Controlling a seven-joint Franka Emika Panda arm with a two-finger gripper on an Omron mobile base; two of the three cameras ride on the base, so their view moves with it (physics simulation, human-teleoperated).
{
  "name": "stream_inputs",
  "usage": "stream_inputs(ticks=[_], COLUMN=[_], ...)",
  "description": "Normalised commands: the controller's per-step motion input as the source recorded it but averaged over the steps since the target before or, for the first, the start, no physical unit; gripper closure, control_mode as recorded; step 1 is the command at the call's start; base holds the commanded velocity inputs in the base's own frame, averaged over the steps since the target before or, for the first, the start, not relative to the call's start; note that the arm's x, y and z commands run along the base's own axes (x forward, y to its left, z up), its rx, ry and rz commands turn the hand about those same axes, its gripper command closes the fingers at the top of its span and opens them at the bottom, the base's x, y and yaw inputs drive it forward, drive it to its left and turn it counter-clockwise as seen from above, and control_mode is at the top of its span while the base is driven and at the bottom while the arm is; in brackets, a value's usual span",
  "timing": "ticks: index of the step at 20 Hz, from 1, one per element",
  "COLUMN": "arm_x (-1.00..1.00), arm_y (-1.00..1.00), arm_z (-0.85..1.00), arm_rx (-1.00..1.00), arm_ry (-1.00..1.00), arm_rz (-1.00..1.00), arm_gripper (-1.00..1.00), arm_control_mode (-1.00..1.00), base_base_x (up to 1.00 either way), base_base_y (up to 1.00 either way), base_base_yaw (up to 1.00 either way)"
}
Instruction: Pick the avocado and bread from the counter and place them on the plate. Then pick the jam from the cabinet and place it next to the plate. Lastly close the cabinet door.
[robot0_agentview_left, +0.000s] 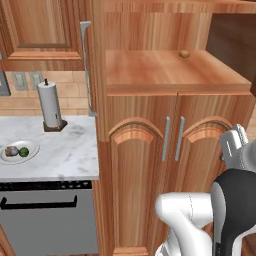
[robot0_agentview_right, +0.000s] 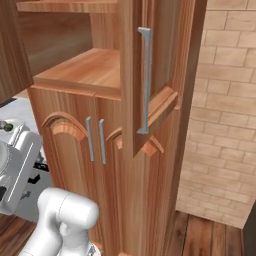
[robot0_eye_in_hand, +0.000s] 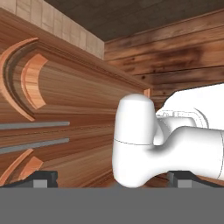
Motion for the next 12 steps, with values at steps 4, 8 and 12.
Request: stream_inputs(ticks=[4, 8, 12], arm_x=[0.00, 0.00, 0.00], arm_y=[0.00, 0.00, 0.00], arm_z=[0.00, 0.00, 0.00], arm_rx=[0.00, 0.00, 0.00], arm_ry=[0.00, 0.00, 0.00], arm_rz=[0.00, 0.00, 0.00], arm_gripper=[-1.00, -1.00, -1.00], arm_control_mode=[1.00, 1.00, 1.00], base_base_x=[0.33, 0.30, 0.18], base_base_y=[-0.19, -0.19, -0.12], base_base_yaw=[0.00, 0.00, 0.00])
